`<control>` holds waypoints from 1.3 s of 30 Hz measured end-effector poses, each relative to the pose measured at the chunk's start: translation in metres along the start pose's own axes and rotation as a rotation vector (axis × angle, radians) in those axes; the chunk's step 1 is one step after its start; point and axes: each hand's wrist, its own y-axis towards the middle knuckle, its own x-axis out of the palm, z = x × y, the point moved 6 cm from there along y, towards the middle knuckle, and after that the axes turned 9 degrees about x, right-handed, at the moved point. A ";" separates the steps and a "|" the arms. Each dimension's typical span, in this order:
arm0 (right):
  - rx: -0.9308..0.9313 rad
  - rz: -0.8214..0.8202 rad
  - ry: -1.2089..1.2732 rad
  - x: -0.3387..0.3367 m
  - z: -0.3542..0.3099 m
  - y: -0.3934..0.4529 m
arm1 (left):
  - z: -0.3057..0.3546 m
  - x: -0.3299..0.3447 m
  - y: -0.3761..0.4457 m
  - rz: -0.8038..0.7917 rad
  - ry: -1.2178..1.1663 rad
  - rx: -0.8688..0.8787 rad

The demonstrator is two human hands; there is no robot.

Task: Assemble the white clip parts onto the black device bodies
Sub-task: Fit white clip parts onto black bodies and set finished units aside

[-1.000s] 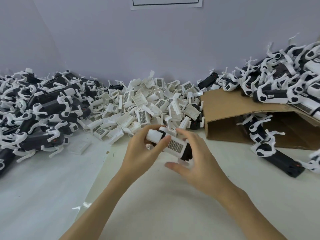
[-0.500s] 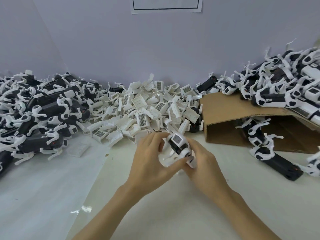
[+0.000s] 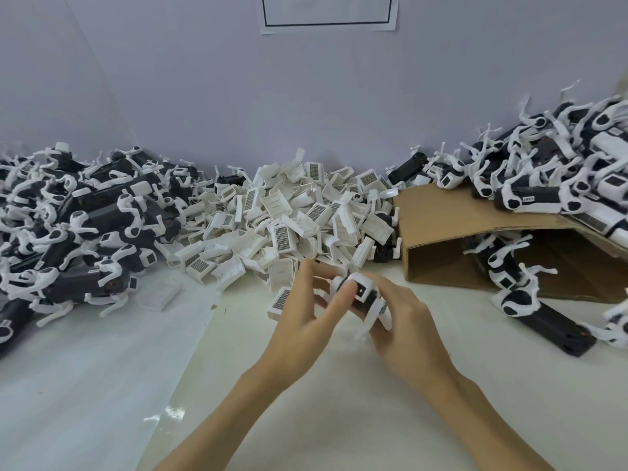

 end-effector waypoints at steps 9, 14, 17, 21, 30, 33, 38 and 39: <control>-0.101 0.050 -0.026 -0.003 -0.008 0.002 | -0.007 -0.010 0.009 -0.023 -0.019 -0.109; 0.126 -0.224 0.191 0.005 0.008 0.007 | -0.013 -0.019 0.014 0.037 -0.060 -0.126; 0.365 -0.414 0.484 0.008 0.018 0.011 | -0.015 -0.034 0.016 0.102 -0.086 -0.147; 0.427 -0.473 0.627 0.009 0.017 0.012 | -0.023 -0.040 0.017 0.062 -0.087 -0.145; 0.582 -0.133 1.516 -0.092 0.015 0.095 | -0.035 -0.066 0.027 0.280 -0.228 -0.107; 0.409 0.034 1.978 -0.146 0.017 0.130 | -0.037 -0.070 0.029 0.300 -0.208 -0.091; 0.568 -0.132 1.813 -0.089 0.028 0.116 | -0.039 -0.069 0.029 0.305 -0.105 -0.086; 0.603 -0.180 1.810 -0.068 0.030 0.107 | -0.038 -0.070 0.029 0.315 -0.063 -0.068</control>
